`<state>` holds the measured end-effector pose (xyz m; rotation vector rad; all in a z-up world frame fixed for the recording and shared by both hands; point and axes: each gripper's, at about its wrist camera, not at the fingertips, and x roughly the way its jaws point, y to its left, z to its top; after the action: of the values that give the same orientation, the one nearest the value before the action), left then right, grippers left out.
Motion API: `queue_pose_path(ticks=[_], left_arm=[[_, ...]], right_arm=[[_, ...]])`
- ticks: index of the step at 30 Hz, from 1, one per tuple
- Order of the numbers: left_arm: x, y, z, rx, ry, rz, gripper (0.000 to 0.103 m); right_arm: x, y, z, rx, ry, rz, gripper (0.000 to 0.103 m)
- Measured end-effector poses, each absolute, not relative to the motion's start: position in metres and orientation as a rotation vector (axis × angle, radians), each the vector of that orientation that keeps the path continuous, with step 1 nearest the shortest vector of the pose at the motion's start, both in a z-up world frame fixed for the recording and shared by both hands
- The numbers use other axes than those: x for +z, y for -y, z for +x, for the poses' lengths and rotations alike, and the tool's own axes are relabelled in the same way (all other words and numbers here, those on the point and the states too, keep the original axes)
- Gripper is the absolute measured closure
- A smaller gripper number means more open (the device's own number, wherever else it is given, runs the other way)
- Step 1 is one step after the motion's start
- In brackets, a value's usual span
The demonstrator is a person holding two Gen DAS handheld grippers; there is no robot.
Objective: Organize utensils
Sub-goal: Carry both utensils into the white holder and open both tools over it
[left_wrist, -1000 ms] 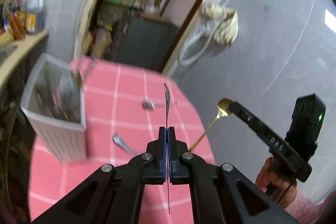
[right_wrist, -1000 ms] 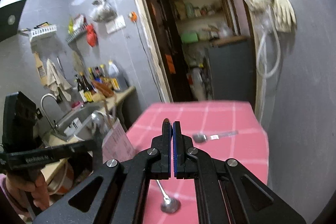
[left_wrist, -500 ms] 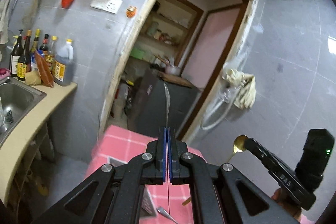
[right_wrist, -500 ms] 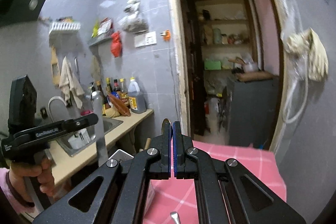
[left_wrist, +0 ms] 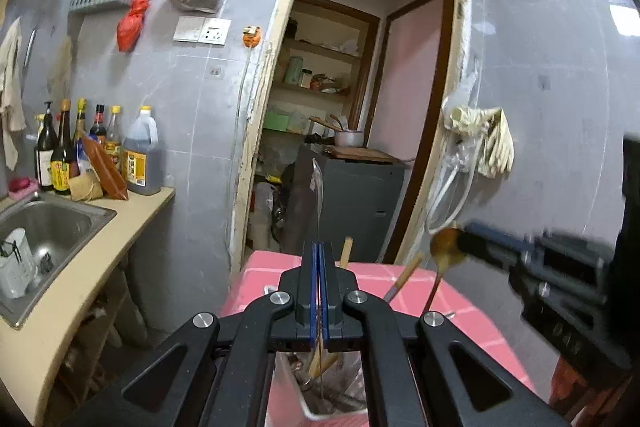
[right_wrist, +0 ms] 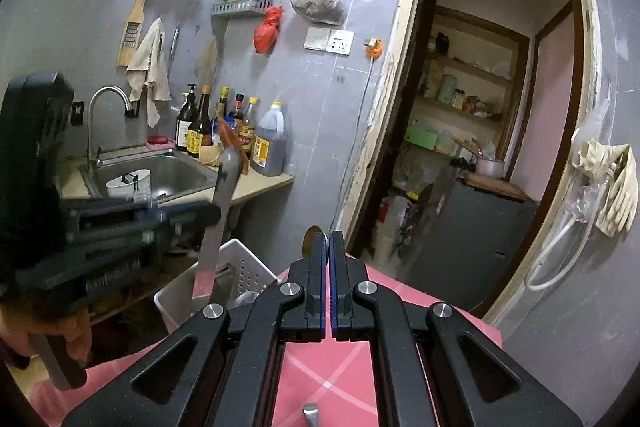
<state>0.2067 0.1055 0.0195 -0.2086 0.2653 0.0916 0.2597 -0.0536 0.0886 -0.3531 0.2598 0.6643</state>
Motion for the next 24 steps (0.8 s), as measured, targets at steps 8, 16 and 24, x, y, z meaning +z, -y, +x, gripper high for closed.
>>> queue_pose_path(ticks=[8,16,24], left_arm=[[0.0,-0.107,0.197,0.103,-0.302,-0.222,0.101],[-0.005,-0.106,0.195,0.085,-0.35,-0.242,0.101],[-0.009,-0.113,0.191,0.061,-0.396,-0.32,0.1]], right_arm=[[0.089,0.056,0.25,0.662,-0.214,-0.362,0.101],[0.07,0.048,0.247,0.692,-0.274,-0.403,0.101],[0.059,0.076,0.26,0.708,-0.376,-0.278,0.1]])
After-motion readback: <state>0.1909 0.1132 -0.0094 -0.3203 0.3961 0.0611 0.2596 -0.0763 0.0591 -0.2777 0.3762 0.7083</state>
